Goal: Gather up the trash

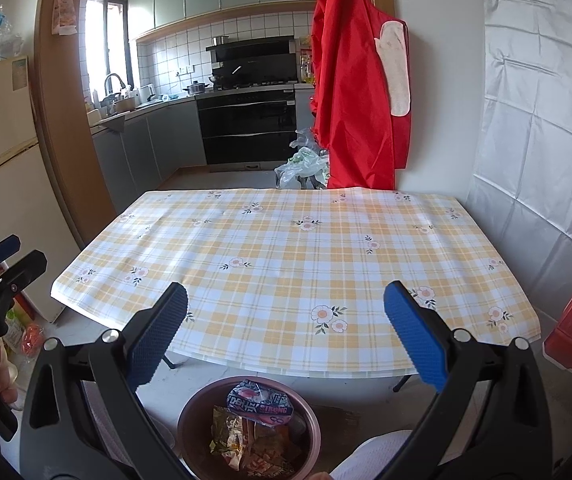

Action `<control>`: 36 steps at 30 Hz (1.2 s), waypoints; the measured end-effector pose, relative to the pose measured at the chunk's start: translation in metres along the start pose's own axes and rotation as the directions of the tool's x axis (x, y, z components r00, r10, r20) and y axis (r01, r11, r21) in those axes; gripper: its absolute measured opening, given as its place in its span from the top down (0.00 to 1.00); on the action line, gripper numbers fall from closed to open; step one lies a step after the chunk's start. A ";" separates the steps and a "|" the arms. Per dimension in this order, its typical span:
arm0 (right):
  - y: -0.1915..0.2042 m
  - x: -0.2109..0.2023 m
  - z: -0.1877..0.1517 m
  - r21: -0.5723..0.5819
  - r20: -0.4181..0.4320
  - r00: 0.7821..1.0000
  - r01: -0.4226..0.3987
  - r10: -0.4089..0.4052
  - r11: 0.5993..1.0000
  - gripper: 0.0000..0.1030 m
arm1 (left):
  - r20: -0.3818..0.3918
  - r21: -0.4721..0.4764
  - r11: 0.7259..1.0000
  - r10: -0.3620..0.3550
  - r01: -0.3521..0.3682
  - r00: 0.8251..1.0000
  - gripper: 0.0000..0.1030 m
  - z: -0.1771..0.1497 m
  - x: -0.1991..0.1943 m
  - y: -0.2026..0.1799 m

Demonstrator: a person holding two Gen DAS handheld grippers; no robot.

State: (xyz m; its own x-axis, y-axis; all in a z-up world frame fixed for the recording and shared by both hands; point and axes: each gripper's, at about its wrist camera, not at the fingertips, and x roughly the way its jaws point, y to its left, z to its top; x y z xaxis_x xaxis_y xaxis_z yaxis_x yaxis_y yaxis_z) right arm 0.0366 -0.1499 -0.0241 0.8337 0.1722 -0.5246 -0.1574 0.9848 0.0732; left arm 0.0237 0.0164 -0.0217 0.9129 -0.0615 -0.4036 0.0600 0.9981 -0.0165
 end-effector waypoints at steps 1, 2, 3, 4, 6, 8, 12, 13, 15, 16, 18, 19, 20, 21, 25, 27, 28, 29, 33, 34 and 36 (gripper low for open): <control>0.000 0.000 0.000 0.000 0.000 1.000 0.002 -0.002 1.000 0.06 | -0.001 0.001 1.000 0.000 0.000 1.000 0.06 -0.002 0.001 0.001; -0.001 0.000 0.000 0.000 0.000 1.000 0.002 -0.002 1.000 0.06 | -0.001 0.002 1.000 0.001 -0.001 1.000 0.06 -0.003 0.001 0.001; -0.001 0.000 -0.001 0.001 0.000 1.000 0.004 -0.004 1.000 0.06 | 0.000 0.004 1.000 0.002 -0.002 1.000 0.06 -0.004 0.001 0.001; -0.001 0.000 -0.001 0.001 0.000 1.000 0.005 -0.005 1.000 0.06 | 0.000 0.003 1.000 0.001 -0.001 1.000 0.06 -0.003 0.001 0.001; -0.002 -0.001 -0.001 0.003 -0.001 1.000 0.006 -0.006 1.000 0.06 | 0.000 0.005 1.000 0.002 -0.002 1.000 0.06 -0.004 0.001 0.002; -0.002 -0.001 -0.001 0.003 0.000 1.000 0.006 -0.006 1.000 0.06 | 0.000 0.010 1.000 0.003 -0.003 1.000 0.06 -0.005 0.001 0.003; -0.003 -0.001 -0.002 0.003 0.000 1.000 0.011 -0.011 1.000 0.06 | 0.003 0.018 1.000 0.010 -0.010 1.000 0.06 -0.007 0.000 0.004; -0.003 -0.001 -0.002 0.004 0.000 1.000 0.013 -0.013 1.000 0.06 | 0.005 0.023 1.000 0.014 -0.014 1.000 0.06 -0.006 0.000 0.003; -0.004 -0.001 -0.002 0.005 0.000 1.000 0.017 -0.017 1.000 0.06 | 0.007 0.030 0.999 0.016 -0.016 1.000 0.06 -0.007 -0.001 0.002; -0.003 -0.001 -0.002 0.005 -0.001 1.000 0.018 -0.018 1.000 0.06 | 0.007 0.030 0.999 0.015 -0.015 1.000 0.06 -0.007 -0.001 0.003; -0.003 -0.001 -0.002 0.003 -0.001 1.000 0.018 -0.018 1.000 0.06 | 0.007 0.029 0.999 0.014 -0.014 1.000 0.06 -0.007 -0.002 0.004; -0.004 -0.001 -0.002 0.004 0.000 1.000 0.018 -0.018 1.000 0.06 | 0.007 0.031 0.999 0.015 -0.016 1.000 0.06 -0.007 -0.002 0.003; -0.004 -0.001 -0.002 0.004 0.000 1.000 0.017 -0.017 1.000 0.06 | 0.007 0.032 0.999 0.015 -0.016 1.000 0.06 -0.007 -0.001 0.002; -0.004 -0.001 -0.002 0.004 0.000 1.000 0.018 -0.018 1.000 0.06 | 0.007 0.035 0.999 0.015 -0.016 1.000 0.06 -0.008 -0.002 0.003; -0.004 -0.001 -0.002 0.004 0.000 1.000 0.018 -0.018 1.000 0.06 | 0.007 0.040 0.999 0.013 -0.013 1.000 0.06 -0.007 -0.002 0.002; -0.004 -0.001 -0.002 0.004 -0.001 1.000 0.018 -0.018 1.000 0.06 | 0.006 0.038 0.999 0.013 -0.013 1.000 0.06 -0.007 -0.002 0.003; -0.004 -0.001 -0.002 0.004 -0.001 1.000 0.017 -0.017 1.000 0.06 | 0.006 0.039 0.999 0.014 -0.015 1.000 0.06 -0.007 -0.002 0.001; -0.003 -0.001 -0.002 0.004 -0.001 1.000 0.018 -0.018 1.000 0.06 | 0.006 0.039 0.999 0.015 -0.016 1.000 0.06 -0.007 -0.002 0.001; -0.006 0.000 -0.003 0.005 -0.003 1.000 0.020 -0.020 1.000 0.06 | 0.005 0.039 0.999 0.018 -0.018 1.000 0.06 -0.007 -0.002 0.001; -0.006 0.000 -0.003 0.004 -0.003 1.000 0.021 -0.021 1.000 0.06 | 0.005 0.040 0.999 0.017 -0.017 1.000 0.06 -0.007 -0.002 0.001; -0.006 0.000 -0.002 0.004 -0.003 1.000 0.020 -0.020 1.000 0.06 | 0.006 0.041 0.999 0.017 -0.018 1.000 0.06 -0.007 -0.002 0.000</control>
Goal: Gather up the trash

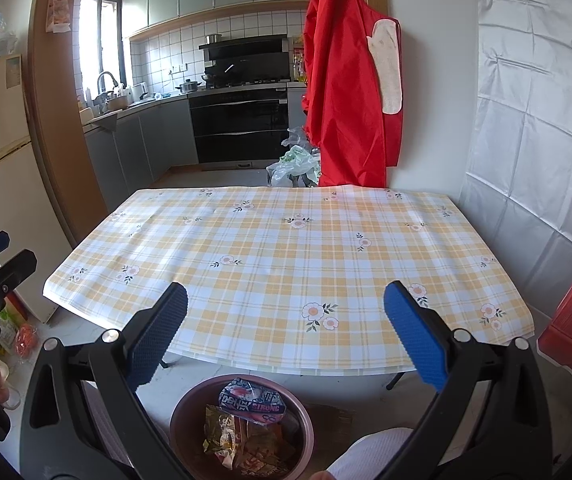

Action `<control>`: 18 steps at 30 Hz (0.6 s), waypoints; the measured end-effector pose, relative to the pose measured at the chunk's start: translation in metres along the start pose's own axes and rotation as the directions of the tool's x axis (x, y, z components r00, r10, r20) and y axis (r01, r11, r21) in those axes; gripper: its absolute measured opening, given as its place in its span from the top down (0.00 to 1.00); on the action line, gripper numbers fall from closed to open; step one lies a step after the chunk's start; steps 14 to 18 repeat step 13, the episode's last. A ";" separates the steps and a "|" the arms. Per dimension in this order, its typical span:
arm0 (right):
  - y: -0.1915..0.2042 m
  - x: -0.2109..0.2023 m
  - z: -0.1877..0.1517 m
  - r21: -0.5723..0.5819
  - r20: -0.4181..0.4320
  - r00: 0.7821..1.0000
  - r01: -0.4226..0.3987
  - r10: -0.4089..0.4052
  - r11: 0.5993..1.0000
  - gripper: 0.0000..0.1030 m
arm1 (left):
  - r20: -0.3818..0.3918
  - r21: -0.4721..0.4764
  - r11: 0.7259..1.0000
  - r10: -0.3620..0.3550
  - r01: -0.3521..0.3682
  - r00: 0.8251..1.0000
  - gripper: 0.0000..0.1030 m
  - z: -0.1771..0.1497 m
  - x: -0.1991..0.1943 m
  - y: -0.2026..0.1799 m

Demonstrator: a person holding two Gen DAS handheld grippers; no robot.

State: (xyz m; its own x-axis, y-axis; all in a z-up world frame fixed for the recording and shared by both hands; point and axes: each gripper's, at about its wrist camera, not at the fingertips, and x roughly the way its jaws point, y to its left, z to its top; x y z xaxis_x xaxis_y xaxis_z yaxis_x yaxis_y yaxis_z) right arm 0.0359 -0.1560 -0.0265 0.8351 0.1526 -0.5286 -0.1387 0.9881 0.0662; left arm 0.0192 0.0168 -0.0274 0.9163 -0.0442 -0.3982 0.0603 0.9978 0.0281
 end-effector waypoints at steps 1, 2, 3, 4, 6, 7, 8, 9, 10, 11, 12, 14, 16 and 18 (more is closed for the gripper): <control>0.000 0.000 0.000 0.000 0.000 1.000 0.000 0.000 1.000 0.06 | 0.000 0.000 1.000 0.000 0.000 1.000 0.06 0.000 0.000 -0.001; 0.000 0.000 0.000 0.000 -0.001 1.000 0.000 0.000 1.000 0.06 | -0.001 0.000 1.000 0.001 -0.001 1.000 0.06 0.001 0.000 -0.001; -0.001 0.000 0.000 0.000 -0.002 1.000 0.000 0.000 1.000 0.06 | -0.002 -0.001 1.000 0.002 -0.002 1.000 0.06 0.000 0.001 -0.001; -0.001 0.000 -0.001 0.000 -0.001 1.000 0.000 0.000 1.000 0.06 | -0.003 -0.002 1.000 0.001 -0.001 1.000 0.06 0.000 0.000 0.000; -0.002 0.000 -0.001 0.000 -0.001 1.000 0.000 0.000 1.000 0.06 | -0.004 -0.001 1.000 0.004 -0.004 1.000 0.06 0.000 0.001 0.000; -0.001 0.000 -0.001 0.000 -0.001 1.000 0.000 0.000 1.000 0.06 | -0.005 -0.001 1.000 0.005 -0.005 1.000 0.06 0.001 0.000 0.000; -0.002 0.000 -0.001 -0.001 -0.001 1.000 0.001 -0.001 1.000 0.06 | -0.006 -0.002 1.000 0.006 -0.006 1.000 0.06 0.001 0.001 0.001; -0.002 0.000 -0.001 0.000 -0.002 1.000 0.002 -0.002 1.000 0.06 | -0.008 -0.003 1.000 0.007 -0.007 1.000 0.06 0.000 0.001 0.002; -0.001 0.000 -0.001 0.000 -0.002 1.000 0.001 -0.001 1.000 0.06 | -0.008 -0.003 1.000 0.009 -0.009 1.000 0.06 0.001 0.001 0.002; -0.001 0.000 0.000 0.000 -0.001 1.000 0.002 -0.002 1.000 0.06 | -0.009 -0.003 1.000 0.010 -0.010 1.000 0.06 0.001 0.001 0.002; -0.001 0.000 0.000 -0.001 -0.001 1.000 0.001 -0.001 1.000 0.06 | -0.010 -0.004 1.000 0.010 -0.010 1.000 0.06 0.001 0.001 0.003; -0.001 0.000 -0.001 -0.001 -0.002 1.000 0.002 -0.002 1.000 0.06 | -0.011 -0.005 1.000 0.011 -0.011 1.000 0.06 0.001 0.001 0.003; -0.001 0.000 -0.001 -0.001 -0.002 1.000 0.002 -0.002 1.000 0.06 | -0.011 -0.005 1.000 0.011 -0.011 1.000 0.06 0.001 0.001 0.003; -0.001 0.000 -0.001 -0.001 -0.002 1.000 0.002 -0.002 1.000 0.06 | -0.011 -0.005 1.000 0.011 -0.011 1.000 0.06 0.001 0.001 0.003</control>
